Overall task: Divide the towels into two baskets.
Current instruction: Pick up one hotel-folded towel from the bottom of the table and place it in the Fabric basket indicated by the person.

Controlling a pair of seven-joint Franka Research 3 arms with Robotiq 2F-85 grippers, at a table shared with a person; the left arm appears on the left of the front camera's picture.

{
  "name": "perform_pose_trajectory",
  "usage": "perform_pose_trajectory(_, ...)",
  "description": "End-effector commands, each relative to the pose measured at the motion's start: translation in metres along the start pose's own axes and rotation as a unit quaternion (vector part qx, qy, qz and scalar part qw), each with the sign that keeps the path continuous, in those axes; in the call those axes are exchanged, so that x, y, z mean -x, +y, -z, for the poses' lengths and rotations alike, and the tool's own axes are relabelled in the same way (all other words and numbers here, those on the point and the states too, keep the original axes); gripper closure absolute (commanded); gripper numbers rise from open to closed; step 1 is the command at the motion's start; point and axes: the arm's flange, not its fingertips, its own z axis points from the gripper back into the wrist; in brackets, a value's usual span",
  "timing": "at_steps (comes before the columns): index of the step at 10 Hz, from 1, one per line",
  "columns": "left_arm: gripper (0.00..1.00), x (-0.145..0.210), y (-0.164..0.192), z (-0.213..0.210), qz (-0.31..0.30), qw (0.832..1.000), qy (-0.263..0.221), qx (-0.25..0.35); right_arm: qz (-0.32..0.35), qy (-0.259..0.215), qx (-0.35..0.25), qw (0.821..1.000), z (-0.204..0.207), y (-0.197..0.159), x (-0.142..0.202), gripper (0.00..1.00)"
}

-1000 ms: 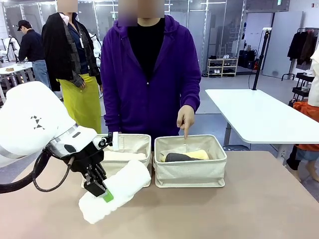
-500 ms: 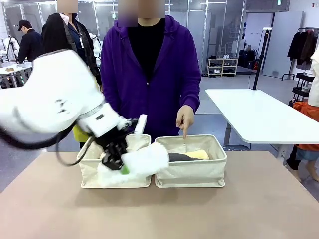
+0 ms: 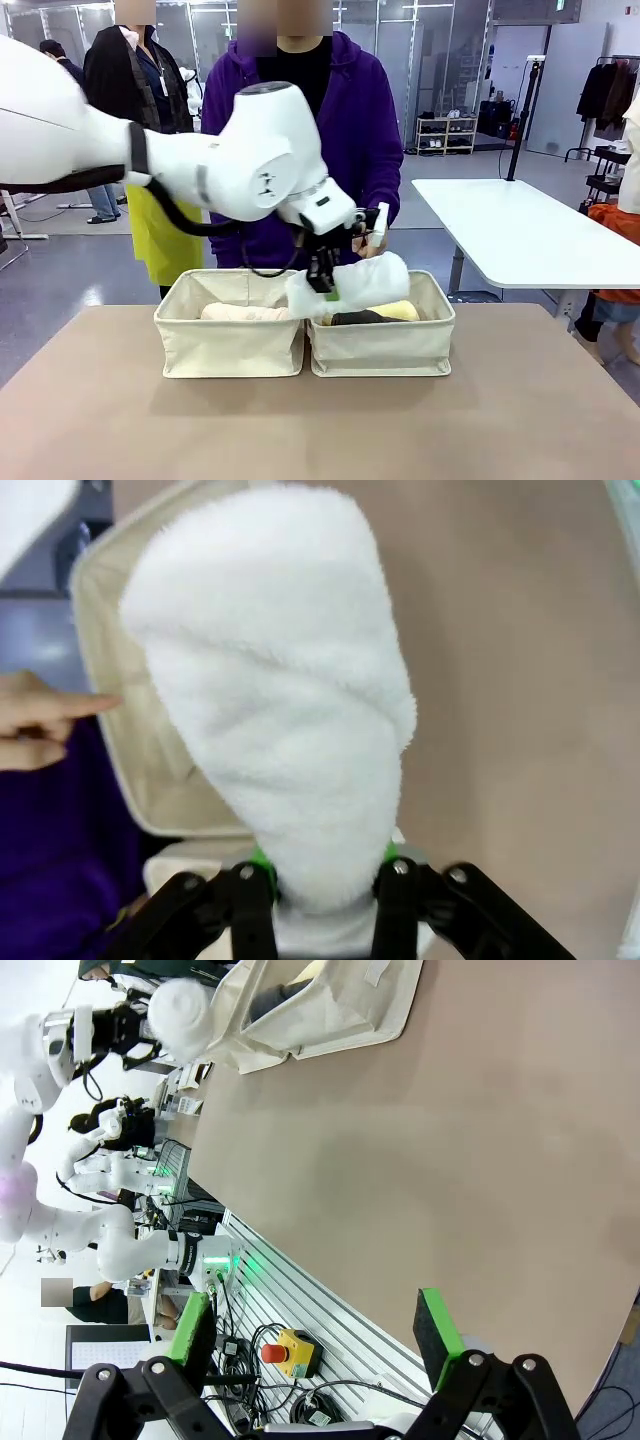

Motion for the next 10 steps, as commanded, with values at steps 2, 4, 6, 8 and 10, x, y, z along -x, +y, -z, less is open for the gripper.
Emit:
perform_pose_trajectory(2,0.60,-0.041,0.056,0.019,0.001,0.999,0.037,-0.035,0.000,-0.010,-0.006,1.000,-0.002,0.004,0.001,0.00)
perform_pose_trajectory(4,0.60,-0.043,0.073,0.039,0.020,0.996,0.025,-0.087,0.000,-0.010,-0.006,1.000,-0.002,0.004,0.001,0.00)
perform_pose_trajectory(6,0.60,-0.035,0.072,0.065,0.046,0.990,0.015,-0.131,0.000,-0.010,-0.006,1.000,-0.002,0.004,0.001,0.00)
perform_pose_trajectory(8,0.60,-0.027,0.068,0.081,0.066,0.982,0.001,-0.178,0.000,-0.010,-0.006,1.000,-0.002,0.004,0.001,0.00)
perform_pose_trajectory(10,0.60,-0.024,0.064,0.094,0.087,0.979,0.023,-0.184,0.000,-0.010,-0.006,1.000,-0.002,0.004,0.001,0.00)
